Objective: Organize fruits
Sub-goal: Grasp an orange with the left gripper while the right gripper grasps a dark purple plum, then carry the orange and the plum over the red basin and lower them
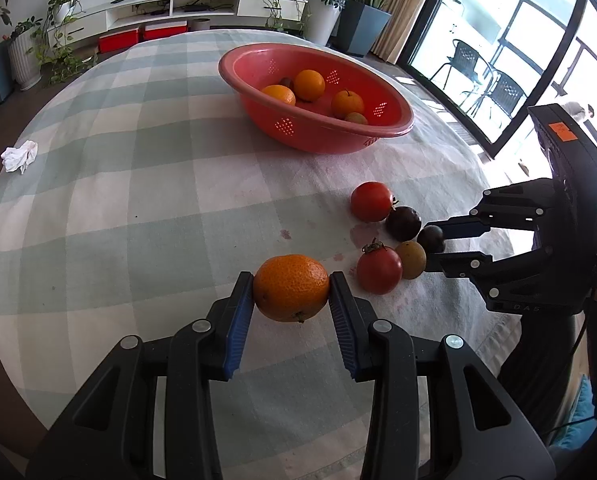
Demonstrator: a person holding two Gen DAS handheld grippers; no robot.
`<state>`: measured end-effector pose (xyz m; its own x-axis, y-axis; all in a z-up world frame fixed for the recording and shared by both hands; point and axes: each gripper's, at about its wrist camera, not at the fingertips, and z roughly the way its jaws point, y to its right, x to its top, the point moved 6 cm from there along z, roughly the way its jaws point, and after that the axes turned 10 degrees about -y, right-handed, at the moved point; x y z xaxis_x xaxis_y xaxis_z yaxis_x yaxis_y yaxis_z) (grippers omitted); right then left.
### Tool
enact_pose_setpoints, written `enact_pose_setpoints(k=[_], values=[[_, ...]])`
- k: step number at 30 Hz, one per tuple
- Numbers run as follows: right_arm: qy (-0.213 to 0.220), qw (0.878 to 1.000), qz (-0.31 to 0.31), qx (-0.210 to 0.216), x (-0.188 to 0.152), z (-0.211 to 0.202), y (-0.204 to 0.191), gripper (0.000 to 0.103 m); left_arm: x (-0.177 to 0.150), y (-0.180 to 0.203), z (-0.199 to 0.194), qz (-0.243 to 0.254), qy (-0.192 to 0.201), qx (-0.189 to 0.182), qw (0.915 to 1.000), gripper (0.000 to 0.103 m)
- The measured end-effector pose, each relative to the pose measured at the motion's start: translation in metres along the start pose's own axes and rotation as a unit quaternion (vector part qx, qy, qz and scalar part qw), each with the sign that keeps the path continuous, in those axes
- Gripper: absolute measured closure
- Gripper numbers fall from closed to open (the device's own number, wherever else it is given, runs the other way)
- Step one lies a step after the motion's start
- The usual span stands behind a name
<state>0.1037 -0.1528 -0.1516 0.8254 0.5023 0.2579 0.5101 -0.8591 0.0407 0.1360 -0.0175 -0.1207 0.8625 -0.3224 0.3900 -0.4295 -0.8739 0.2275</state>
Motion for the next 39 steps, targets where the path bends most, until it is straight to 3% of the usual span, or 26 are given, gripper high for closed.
enact_pose_setpoints(k=[12,22,30,39], values=[[0.079,0.994,0.075,0.009,-0.009,-0.049,0.033,0.073,0.016,0.004,-0.011,0.007,0.017,-0.001,0.9998,0.067],[0.193,0.966,0.172,0.017,0.034,-0.11,0.084,0.073,0.094,0.022,-0.036,0.054,0.058,0.021,0.9966,0.067],[0.178,0.964,0.193,0.043,0.083,-0.082,0.102,0.073,0.152,0.036,-0.001,0.088,0.03,0.022,0.9954,0.067],[0.129,0.971,0.194,0.059,0.119,-0.041,0.11,0.073,0.162,0.035,0.05,0.114,-0.017,0.043,0.9924,0.067]])
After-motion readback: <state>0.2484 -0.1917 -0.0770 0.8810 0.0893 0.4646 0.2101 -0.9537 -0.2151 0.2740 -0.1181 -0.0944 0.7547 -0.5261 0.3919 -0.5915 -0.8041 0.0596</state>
